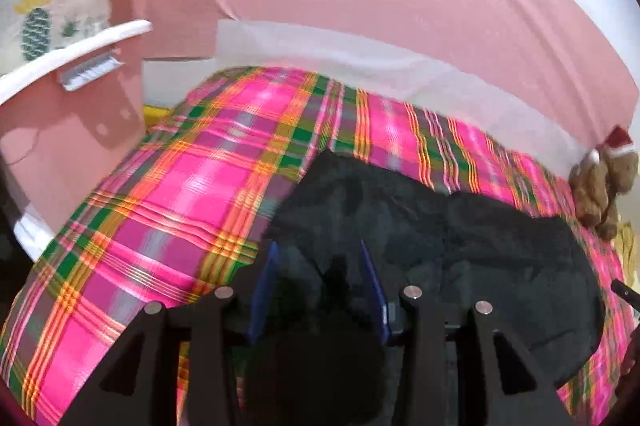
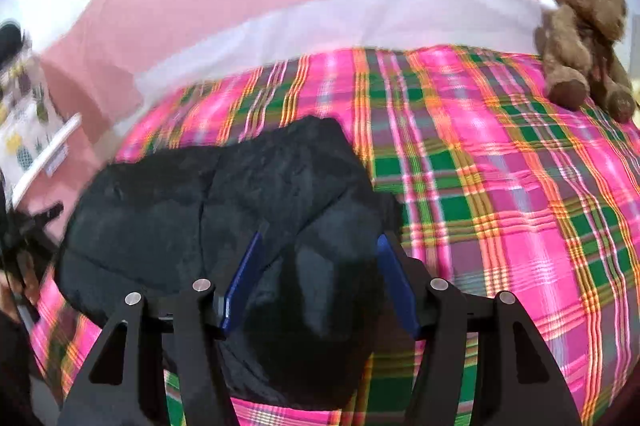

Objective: Fold large clothes
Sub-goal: 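Lower the folded jacket onto the bed and open both grippers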

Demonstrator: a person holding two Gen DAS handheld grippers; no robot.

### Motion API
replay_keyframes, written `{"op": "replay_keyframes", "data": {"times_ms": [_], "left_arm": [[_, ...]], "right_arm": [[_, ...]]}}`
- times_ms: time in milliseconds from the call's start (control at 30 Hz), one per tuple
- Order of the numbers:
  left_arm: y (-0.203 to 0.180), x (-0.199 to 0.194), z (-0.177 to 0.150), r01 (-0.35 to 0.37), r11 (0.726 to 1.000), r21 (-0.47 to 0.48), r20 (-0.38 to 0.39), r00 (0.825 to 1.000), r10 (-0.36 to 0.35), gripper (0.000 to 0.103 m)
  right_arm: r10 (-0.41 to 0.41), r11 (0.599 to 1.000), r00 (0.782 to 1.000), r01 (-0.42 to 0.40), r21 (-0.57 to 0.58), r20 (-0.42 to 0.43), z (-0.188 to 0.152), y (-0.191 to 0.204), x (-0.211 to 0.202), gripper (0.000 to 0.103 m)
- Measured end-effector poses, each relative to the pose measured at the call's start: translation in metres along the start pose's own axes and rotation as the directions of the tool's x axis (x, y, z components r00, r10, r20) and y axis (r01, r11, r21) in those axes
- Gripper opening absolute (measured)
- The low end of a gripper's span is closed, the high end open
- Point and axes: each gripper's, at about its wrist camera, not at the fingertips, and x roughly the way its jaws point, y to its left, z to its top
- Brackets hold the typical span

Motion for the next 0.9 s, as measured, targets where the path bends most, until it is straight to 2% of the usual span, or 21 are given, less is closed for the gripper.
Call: {"op": "replay_keyframes", "data": {"times_ms": [100, 200, 333, 600, 900], "left_arm": [[0.0, 0.033, -0.013, -0.022, 1.0, 0.013, -0.081, 0.996, 0.023, 0.044], [0.001, 0.039, -0.022, -0.005, 1.0, -0.007, -0.071, 0.997, 0.004, 0.044], [-0.002, 0.037, -0.021, -0.02, 1.0, 0.005, -0.069, 0.997, 0.02, 0.045], [-0.023, -0.015, -0.029, -0.046, 0.998, 0.041, -0.038, 0.998, 0.047, 0.045], [-0.067, -0.084, -0.058, 0.003, 0.997, 0.075, -0.006, 1.0, -0.002, 0.045]], "right_arm": [[-0.05, 0.998, 0.995, 0.047, -0.032, -0.084, -0.013, 0.0, 0.029, 0.059], [-0.038, 0.999, 0.995, 0.036, -0.016, -0.098, -0.019, -0.006, 0.04, 0.059], [-0.031, 1.0, 0.996, 0.03, -0.008, -0.084, -0.019, -0.009, 0.032, 0.059], [-0.035, 0.999, 0.999, 0.034, -0.016, -0.033, -0.026, 0.005, -0.007, 0.059], [0.038, 0.998, 0.999, -0.036, -0.056, 0.024, -0.048, 0.04, -0.063, 0.059]]}}
